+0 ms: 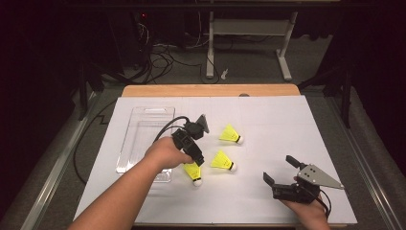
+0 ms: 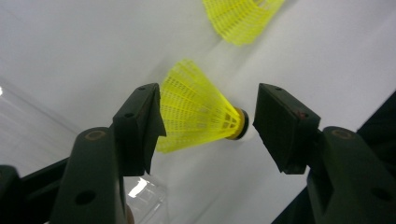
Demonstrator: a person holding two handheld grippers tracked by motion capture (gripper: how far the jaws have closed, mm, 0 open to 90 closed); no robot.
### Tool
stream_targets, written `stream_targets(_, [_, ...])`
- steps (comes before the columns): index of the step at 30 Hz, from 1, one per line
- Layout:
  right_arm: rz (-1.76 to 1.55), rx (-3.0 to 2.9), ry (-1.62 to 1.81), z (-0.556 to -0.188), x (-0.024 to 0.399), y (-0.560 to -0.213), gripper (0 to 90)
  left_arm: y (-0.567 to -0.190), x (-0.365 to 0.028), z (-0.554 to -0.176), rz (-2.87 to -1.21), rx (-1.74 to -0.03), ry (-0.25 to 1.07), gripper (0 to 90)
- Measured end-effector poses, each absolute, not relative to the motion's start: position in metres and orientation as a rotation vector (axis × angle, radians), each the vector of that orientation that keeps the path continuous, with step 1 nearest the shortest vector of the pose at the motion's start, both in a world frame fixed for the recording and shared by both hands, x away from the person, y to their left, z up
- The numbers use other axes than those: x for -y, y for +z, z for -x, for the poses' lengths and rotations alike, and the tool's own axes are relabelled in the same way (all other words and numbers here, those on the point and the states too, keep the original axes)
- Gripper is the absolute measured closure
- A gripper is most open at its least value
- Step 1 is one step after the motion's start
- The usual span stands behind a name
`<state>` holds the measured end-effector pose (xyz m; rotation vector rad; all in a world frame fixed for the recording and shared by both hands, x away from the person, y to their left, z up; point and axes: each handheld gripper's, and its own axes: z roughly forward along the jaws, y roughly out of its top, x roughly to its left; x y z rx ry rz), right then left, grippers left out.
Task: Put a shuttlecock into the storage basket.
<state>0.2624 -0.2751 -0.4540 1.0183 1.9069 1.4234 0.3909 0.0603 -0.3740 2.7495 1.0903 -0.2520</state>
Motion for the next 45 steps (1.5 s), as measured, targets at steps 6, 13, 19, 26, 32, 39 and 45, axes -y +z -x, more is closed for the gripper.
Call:
stream_targets(6, [-1.017, -1.905, 1.429, -0.262, 0.275, -0.454, 1.3, -0.380, -0.062, -0.391, -2.739, -1.076, -0.331, 48.4])
stream_targets(13, [-1.014, -1.911, 1.423, -0.262, 0.274, -0.454, 1.3, -0.389, -0.068, -0.391, -2.732, -1.099, -0.362, 49.7])
stream_targets(19, [-1.016, -1.913, 1.420, -0.262, 0.274, -0.454, 1.4, -0.393, -0.070, -0.389, -2.748, -1.068, -0.395, 47.3])
stream_targets(26, [-1.014, -1.917, 1.414, -0.262, 0.274, -0.455, 1.5, -0.396, -0.072, -0.391, -2.736, -1.080, -0.406, 48.6])
stream_targets(32, [-1.015, -1.918, 1.415, -0.263, 0.274, -0.455, 1.5, -0.395, -0.074, -0.392, -2.724, -1.086, -0.404, 57.0])
stream_targets(39, [-1.014, -1.916, 1.414, -0.263, 0.274, -0.455, 1.5, -0.396, -0.076, -0.393, -2.720, -1.083, -0.414, 66.2])
stream_targets(45, [-1.013, -1.915, 1.413, -0.263, 0.274, -0.455, 1.6, -0.396, -0.080, -0.395, -2.713, -1.084, -0.427, 74.0])
